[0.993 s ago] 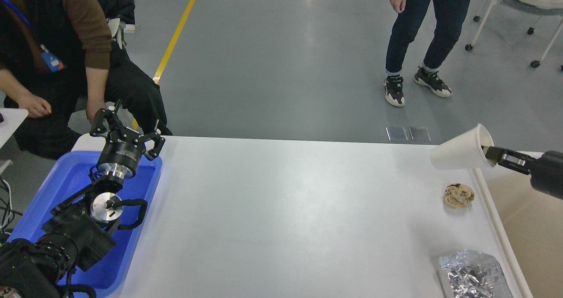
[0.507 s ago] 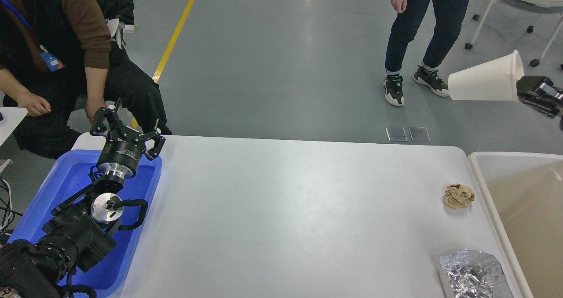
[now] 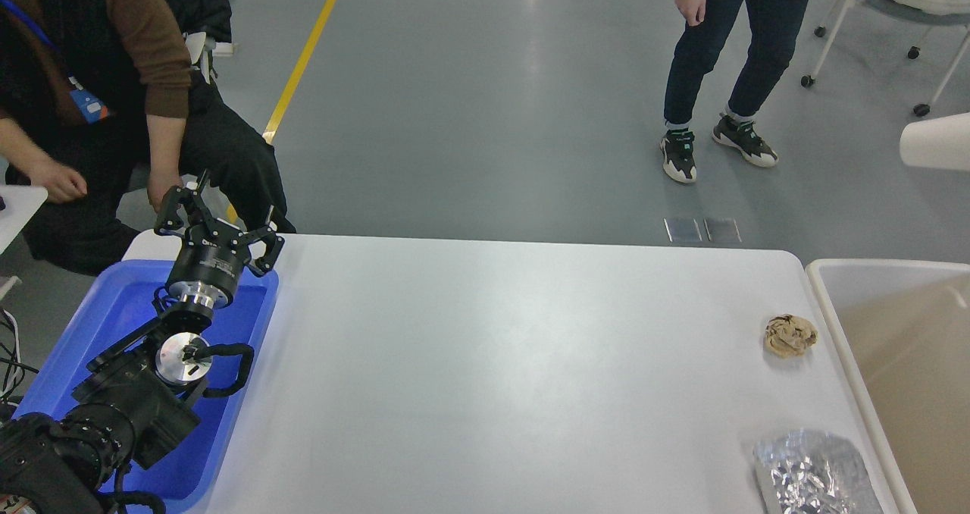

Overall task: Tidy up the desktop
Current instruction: 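Carry the cup over the white bin and open the right gripper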

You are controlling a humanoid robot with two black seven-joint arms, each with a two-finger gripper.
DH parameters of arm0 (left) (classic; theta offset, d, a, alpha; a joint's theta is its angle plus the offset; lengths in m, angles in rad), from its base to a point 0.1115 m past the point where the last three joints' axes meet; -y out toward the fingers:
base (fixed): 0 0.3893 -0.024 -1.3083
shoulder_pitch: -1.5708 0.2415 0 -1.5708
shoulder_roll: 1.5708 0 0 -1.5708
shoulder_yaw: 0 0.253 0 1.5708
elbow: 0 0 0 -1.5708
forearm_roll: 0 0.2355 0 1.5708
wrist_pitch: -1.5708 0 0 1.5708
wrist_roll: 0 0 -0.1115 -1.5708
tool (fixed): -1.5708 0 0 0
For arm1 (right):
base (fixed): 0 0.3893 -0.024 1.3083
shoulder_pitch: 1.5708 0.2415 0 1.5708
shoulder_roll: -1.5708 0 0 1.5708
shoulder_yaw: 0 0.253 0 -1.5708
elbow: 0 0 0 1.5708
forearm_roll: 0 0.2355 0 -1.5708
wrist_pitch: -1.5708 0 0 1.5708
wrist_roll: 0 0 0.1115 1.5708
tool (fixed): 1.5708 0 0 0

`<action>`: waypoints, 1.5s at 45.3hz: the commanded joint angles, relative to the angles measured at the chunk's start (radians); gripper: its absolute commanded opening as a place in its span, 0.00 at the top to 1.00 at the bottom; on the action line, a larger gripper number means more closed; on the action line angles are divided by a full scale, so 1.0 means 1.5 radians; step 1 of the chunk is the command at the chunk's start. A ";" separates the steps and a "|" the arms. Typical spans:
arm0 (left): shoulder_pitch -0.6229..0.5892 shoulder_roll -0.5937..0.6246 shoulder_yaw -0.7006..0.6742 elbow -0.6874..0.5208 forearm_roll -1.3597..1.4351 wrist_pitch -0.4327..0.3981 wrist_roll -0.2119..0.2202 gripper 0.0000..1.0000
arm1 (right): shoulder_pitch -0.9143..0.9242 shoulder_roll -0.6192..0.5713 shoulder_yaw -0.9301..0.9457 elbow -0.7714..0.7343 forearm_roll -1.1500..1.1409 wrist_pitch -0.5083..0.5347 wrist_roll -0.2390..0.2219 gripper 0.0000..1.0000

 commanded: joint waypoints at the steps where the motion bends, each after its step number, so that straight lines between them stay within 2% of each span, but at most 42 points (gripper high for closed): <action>1: -0.001 0.000 0.000 0.000 0.000 0.000 0.000 0.00 | -0.174 0.103 0.007 -0.279 0.064 0.029 -0.082 1.00; 11: 0.000 0.000 0.000 0.000 0.000 0.000 0.000 0.00 | -0.271 0.190 0.052 -0.409 0.062 0.025 -0.171 1.00; 17: -0.001 0.000 0.000 0.000 0.000 0.000 0.000 0.00 | -0.291 0.209 0.083 -0.419 0.062 0.019 -0.222 1.00; 23: 0.000 0.000 0.000 0.000 0.000 0.000 0.000 0.00 | -0.305 0.221 0.124 -0.420 0.062 0.012 -0.255 1.00; 37: -0.001 0.000 0.000 0.000 0.000 0.000 0.000 0.00 | -0.363 0.262 0.194 -0.420 0.065 -0.080 -0.259 1.00; 52: 0.000 0.000 0.000 0.000 0.000 0.000 0.000 0.00 | -0.425 0.337 0.238 -0.420 0.064 -0.101 -0.259 1.00; 68: 0.000 0.000 0.000 0.000 0.000 0.000 0.000 0.00 | -0.451 0.351 0.244 -0.418 0.065 -0.108 -0.259 1.00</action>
